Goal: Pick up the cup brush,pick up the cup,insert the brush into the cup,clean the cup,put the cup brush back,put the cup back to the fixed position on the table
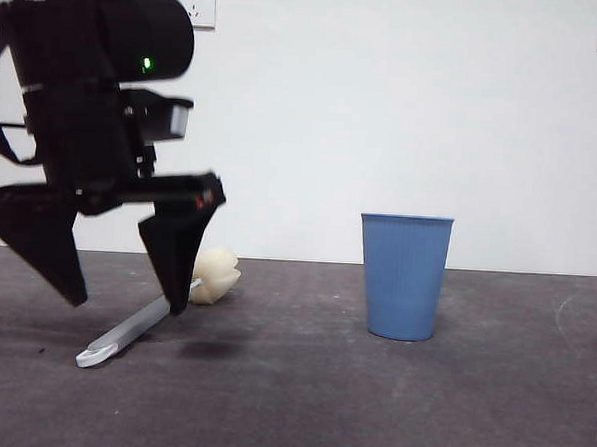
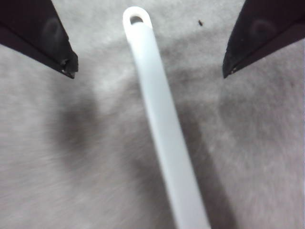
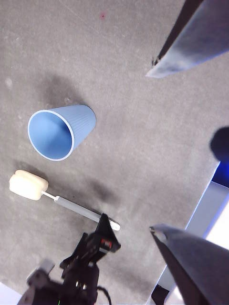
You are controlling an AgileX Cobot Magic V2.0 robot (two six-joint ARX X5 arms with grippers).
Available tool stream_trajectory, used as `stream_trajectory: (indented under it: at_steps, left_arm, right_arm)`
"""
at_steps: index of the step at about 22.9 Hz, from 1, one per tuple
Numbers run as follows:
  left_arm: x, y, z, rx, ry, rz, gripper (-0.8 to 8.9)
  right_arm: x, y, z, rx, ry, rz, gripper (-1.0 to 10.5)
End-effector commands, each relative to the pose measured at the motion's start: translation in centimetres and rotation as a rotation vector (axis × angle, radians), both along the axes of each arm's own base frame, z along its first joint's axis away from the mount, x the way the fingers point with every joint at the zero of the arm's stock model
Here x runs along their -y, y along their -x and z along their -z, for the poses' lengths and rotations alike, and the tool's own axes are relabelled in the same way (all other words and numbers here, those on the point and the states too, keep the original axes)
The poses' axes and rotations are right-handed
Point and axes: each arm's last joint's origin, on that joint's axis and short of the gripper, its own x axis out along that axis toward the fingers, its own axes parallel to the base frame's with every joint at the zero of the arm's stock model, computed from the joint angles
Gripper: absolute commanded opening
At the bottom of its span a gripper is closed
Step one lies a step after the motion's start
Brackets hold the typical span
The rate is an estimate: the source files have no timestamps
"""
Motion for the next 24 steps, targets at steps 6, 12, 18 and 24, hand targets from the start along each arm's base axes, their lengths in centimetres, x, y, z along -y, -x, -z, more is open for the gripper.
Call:
stream_trajectory:
  at_steps: [6,12,18,24]
  left_arm:
    - [0.5,-0.5,0.8,0.026,-0.017,-0.063,5.65]
    - [0.9,-0.5,1.6,0.006,-0.022,-0.074,5.65]
    - [1.2,-0.5,2.0,-0.014,-0.017,-0.106,5.59]
    - [1.7,-0.1,2.1,-0.015,-0.015,-0.097,3.42]
  right_arm:
    - [0.0,-0.1,-0.2,0.019,-0.007,0.008,5.6]
    - [0.0,-0.1,-0.2,0.019,-0.007,0.009,5.6]
    - [0.0,-0.1,-0.2,0.019,-0.007,0.010,5.6]
    - [0.0,-0.1,-0.2,0.017,-0.006,0.012,5.6]
